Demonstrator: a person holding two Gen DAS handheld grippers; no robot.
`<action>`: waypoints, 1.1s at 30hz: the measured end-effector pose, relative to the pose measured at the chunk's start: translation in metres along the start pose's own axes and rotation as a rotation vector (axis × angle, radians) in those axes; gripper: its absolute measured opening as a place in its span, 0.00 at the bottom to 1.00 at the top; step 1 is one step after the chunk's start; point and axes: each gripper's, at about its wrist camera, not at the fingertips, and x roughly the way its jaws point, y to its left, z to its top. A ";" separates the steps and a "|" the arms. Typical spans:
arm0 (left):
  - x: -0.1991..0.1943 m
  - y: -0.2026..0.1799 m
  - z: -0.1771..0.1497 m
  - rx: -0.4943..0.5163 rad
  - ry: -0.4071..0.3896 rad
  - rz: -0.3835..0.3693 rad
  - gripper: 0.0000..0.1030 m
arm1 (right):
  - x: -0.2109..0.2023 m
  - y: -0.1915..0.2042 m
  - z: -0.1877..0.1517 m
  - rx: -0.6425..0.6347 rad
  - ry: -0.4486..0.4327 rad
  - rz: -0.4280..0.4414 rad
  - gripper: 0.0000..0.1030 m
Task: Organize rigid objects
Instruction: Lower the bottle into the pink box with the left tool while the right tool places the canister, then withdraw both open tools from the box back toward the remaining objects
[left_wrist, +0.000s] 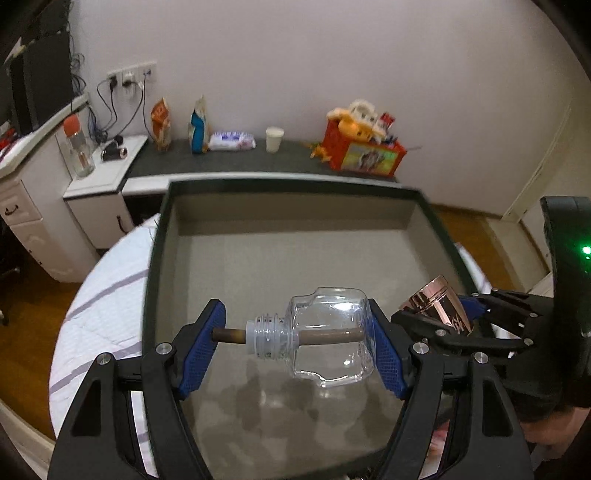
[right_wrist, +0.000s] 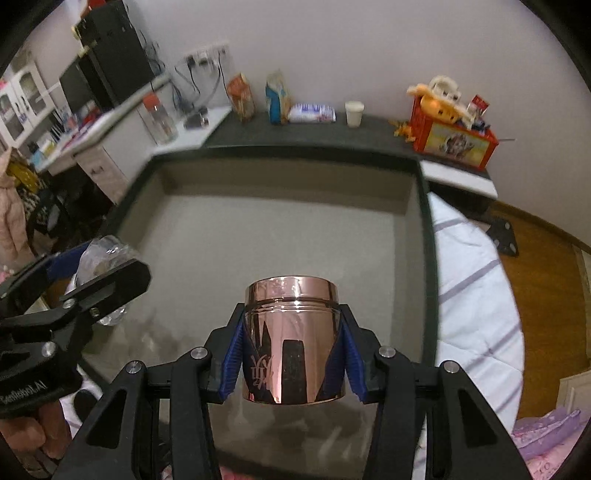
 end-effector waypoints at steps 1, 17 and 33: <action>0.007 -0.001 0.000 0.005 0.020 0.016 0.74 | 0.007 0.001 -0.001 -0.008 0.018 -0.001 0.47; -0.047 0.013 -0.016 -0.018 -0.060 0.123 1.00 | -0.020 0.015 -0.009 -0.035 -0.056 -0.010 0.90; -0.139 0.018 -0.101 -0.045 -0.158 0.131 1.00 | -0.134 0.019 -0.100 0.061 -0.303 0.052 0.90</action>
